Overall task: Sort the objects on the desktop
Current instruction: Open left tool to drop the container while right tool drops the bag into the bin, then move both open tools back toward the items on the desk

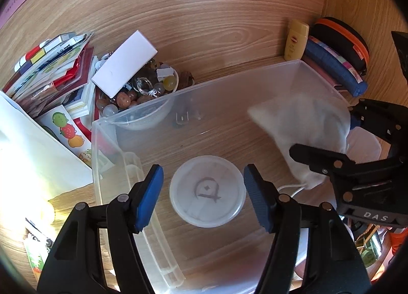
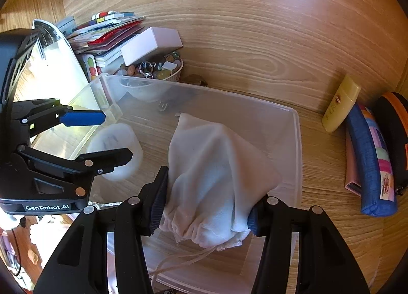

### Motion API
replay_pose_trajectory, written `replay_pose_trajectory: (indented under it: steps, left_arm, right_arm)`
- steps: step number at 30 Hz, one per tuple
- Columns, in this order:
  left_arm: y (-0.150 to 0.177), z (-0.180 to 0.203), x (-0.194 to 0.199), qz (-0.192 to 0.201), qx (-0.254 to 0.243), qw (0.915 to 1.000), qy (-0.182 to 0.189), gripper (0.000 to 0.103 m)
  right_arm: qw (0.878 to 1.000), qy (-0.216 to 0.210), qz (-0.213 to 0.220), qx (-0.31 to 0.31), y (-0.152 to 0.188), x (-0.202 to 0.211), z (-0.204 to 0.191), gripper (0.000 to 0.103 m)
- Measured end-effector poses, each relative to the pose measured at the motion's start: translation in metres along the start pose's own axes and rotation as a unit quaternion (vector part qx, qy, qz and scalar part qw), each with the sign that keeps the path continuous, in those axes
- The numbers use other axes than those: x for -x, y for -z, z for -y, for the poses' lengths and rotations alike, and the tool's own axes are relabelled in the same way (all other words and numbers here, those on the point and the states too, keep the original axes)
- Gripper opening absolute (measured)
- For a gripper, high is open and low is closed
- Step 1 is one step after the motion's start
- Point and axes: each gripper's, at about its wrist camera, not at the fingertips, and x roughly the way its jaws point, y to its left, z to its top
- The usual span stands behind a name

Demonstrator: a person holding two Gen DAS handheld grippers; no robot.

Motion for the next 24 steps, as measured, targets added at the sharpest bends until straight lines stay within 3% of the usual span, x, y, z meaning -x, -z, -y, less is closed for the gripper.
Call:
replay_pose_trajectory:
  steps: [4, 8, 11, 16, 20, 24]
  left_arm:
    - [-0.001, 0.000, -0.002, 0.002, 0.004, 1.0000, -0.004, 0.065]
    - [0.000, -0.001, 0.010, 0.014, 0.011, 0.9998, -0.009, 0.066]
    - [-0.001, -0.003, 0.023, 0.027, 0.015, 0.9995, 0.001, 0.073]
    - [0.001, 0.000, 0.046, 0.050, 0.023, 0.9984, -0.014, 0.078]
    - [0.010, -0.006, 0.069, 0.074, 0.036, 0.9963, -0.025, 0.090]
    - [0.022, -0.011, 0.090, 0.097, 0.048, 0.9932, -0.043, 0.094]
  right_arm:
    - [1.000, 0.001, 0.014, -0.005, 0.000, 0.005, 0.003, 0.052]
    - [0.999, -0.008, 0.030, -0.020, 0.000, 0.012, 0.009, 0.068]
    - [0.999, -0.013, 0.042, -0.029, -0.001, 0.018, 0.013, 0.075]
    - [0.998, -0.020, 0.052, -0.024, -0.003, 0.026, 0.009, 0.081]
    - [0.998, 0.013, 0.068, 0.009, -0.003, 0.037, -0.002, 0.082]
    - [0.996, -0.009, 0.093, 0.012, -0.004, 0.060, -0.002, 0.084]
